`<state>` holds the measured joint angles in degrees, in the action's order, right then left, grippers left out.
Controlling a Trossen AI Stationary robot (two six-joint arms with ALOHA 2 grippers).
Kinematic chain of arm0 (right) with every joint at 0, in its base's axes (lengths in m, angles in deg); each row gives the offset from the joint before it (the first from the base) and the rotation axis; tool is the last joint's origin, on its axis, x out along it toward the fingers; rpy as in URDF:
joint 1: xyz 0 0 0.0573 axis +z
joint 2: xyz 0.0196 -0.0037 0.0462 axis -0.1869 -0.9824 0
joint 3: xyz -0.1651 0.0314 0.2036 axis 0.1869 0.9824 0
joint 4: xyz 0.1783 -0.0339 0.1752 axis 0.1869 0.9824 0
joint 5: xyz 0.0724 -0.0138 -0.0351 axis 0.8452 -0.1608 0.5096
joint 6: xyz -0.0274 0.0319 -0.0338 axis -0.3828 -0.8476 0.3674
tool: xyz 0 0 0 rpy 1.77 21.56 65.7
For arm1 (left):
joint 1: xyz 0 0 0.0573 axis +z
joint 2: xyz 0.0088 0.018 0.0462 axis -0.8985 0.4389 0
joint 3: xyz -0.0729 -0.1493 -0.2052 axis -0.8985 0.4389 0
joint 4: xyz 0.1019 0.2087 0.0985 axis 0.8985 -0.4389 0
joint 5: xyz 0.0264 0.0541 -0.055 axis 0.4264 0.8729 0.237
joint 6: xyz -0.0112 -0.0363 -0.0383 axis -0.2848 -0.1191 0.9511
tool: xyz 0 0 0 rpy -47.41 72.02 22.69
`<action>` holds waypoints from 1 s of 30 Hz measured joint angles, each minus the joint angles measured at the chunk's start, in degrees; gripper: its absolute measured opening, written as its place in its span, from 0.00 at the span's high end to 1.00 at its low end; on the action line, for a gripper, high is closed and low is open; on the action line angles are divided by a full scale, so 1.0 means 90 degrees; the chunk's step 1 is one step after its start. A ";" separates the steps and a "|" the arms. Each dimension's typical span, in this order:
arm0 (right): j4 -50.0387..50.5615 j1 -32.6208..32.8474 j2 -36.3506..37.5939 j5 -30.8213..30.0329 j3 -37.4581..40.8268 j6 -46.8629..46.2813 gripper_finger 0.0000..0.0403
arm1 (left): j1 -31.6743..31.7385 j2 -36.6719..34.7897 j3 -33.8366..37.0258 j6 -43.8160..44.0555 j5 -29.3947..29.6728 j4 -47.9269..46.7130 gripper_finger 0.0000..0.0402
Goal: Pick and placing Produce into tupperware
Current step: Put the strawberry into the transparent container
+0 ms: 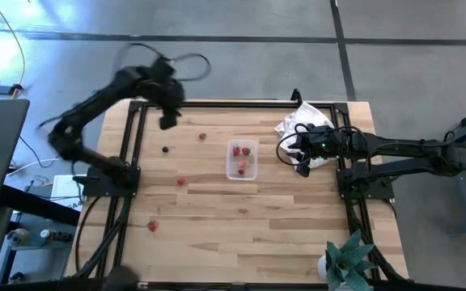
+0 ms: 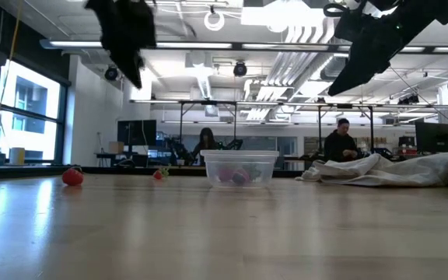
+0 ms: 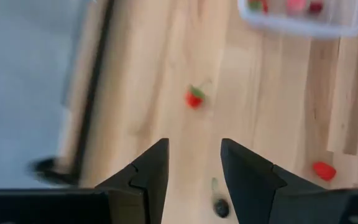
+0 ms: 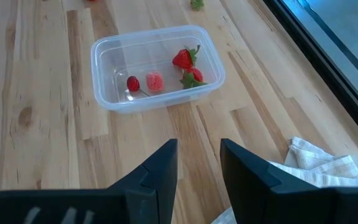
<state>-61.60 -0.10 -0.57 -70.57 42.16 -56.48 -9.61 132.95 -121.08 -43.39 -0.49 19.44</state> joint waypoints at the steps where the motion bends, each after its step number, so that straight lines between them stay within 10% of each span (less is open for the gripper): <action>1: 0.0000 0.0000 0.0000 0.0000 0.0000 0.0000 0.72 | -0.0009 0.0304 0.0001 0.0090 0.0063 0.0040 0.66; 12: 0.0001 0.0000 0.0000 0.0000 0.0000 0.0000 0.72 | -0.0565 0.2276 -0.0016 -0.1891 0.0185 0.0474 0.66; 21: 0.0002 0.0000 0.0000 0.0000 0.0000 0.0000 0.72 | -0.1288 0.2389 -0.0019 -0.4275 0.1260 0.1114 0.66; 30: 0.0002 0.0000 0.0000 0.0000 0.0000 0.0000 0.72 | -0.1233 0.2389 -0.0019 -0.4498 0.1225 0.1142 0.66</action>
<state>-61.58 -0.10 -0.57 -70.57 42.16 -56.48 -20.71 154.45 -121.24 -83.87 10.54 29.71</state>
